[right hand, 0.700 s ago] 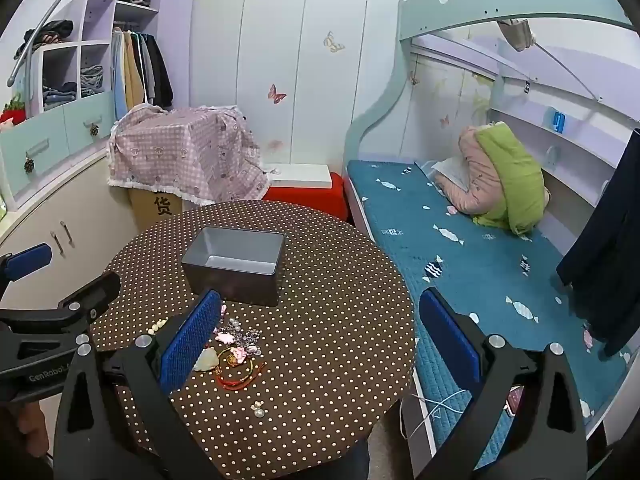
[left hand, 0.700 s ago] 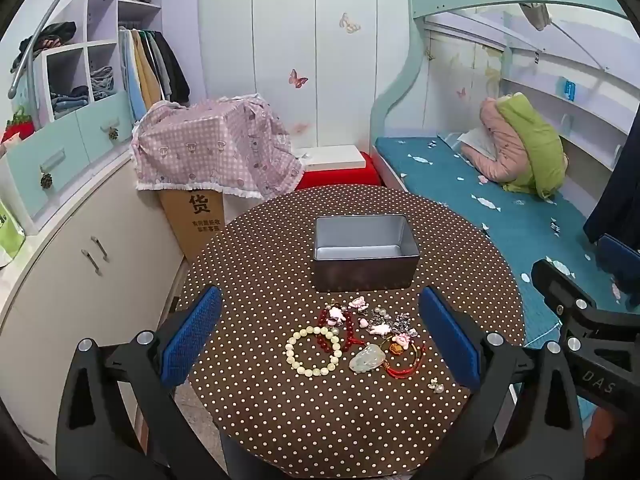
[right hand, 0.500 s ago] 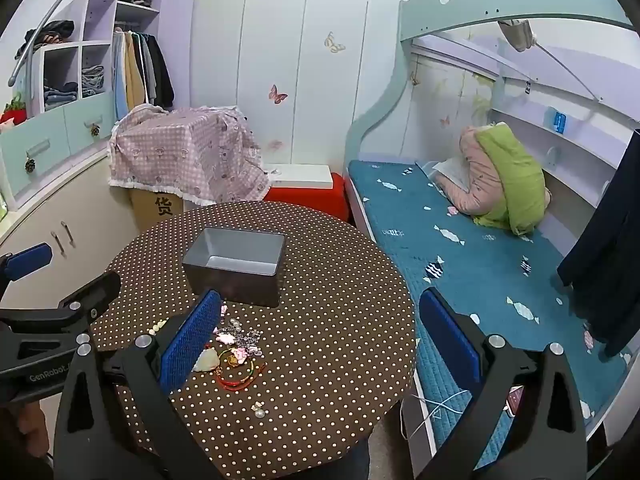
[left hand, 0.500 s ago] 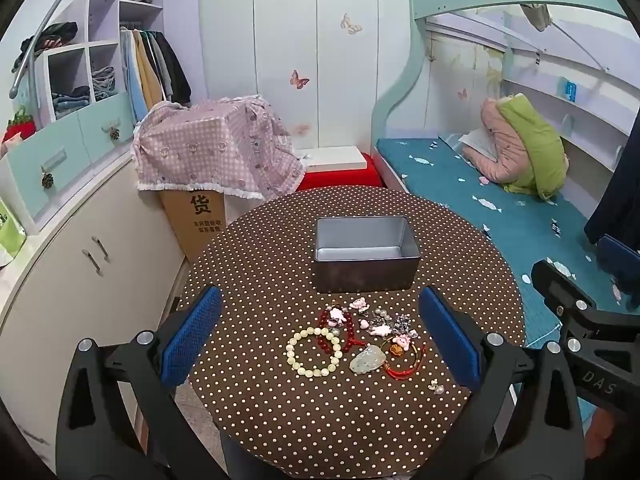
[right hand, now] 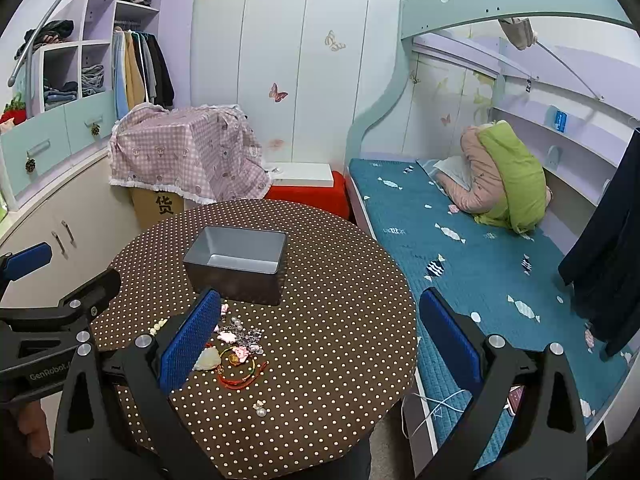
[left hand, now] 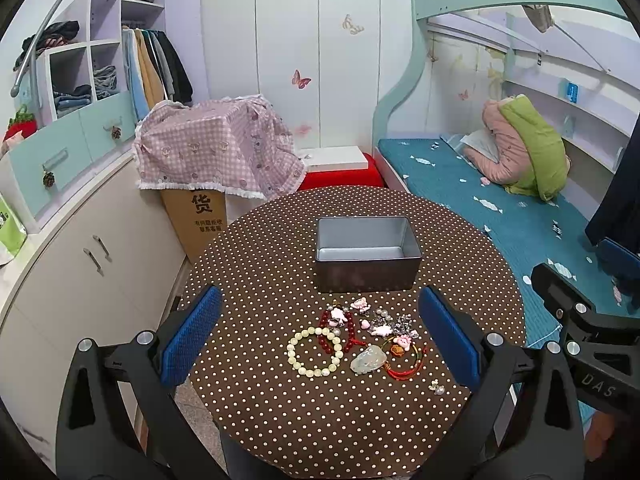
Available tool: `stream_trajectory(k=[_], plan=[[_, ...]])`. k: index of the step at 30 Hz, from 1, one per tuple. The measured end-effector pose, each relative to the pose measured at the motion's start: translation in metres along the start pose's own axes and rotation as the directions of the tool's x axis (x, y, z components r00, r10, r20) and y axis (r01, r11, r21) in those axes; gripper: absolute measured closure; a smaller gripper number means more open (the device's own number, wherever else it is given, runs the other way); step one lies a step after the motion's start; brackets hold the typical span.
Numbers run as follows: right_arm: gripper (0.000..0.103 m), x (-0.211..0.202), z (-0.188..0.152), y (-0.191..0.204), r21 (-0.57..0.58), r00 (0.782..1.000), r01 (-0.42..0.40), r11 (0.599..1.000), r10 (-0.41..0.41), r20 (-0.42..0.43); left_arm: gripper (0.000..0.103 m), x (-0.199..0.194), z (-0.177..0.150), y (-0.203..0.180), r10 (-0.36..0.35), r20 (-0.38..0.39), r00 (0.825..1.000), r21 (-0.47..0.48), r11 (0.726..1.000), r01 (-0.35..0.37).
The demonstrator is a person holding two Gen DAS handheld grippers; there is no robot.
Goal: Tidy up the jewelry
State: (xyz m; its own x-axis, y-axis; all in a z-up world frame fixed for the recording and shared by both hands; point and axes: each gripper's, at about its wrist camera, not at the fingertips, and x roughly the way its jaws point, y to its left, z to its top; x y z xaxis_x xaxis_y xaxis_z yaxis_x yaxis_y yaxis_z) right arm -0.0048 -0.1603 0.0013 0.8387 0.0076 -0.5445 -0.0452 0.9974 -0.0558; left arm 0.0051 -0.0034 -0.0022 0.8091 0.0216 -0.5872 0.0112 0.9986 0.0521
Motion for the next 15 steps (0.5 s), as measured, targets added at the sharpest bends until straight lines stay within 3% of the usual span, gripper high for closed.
stream_trajectory(k=[15], plan=[[0.007,0.0017,-0.0021,0.0012,0.002,1.0,-0.002,1.0,0.002,0.005,0.005,0.0028,-0.0004,0.0024,-0.001,-0.007,1.0,-0.006,1.0,0.001]])
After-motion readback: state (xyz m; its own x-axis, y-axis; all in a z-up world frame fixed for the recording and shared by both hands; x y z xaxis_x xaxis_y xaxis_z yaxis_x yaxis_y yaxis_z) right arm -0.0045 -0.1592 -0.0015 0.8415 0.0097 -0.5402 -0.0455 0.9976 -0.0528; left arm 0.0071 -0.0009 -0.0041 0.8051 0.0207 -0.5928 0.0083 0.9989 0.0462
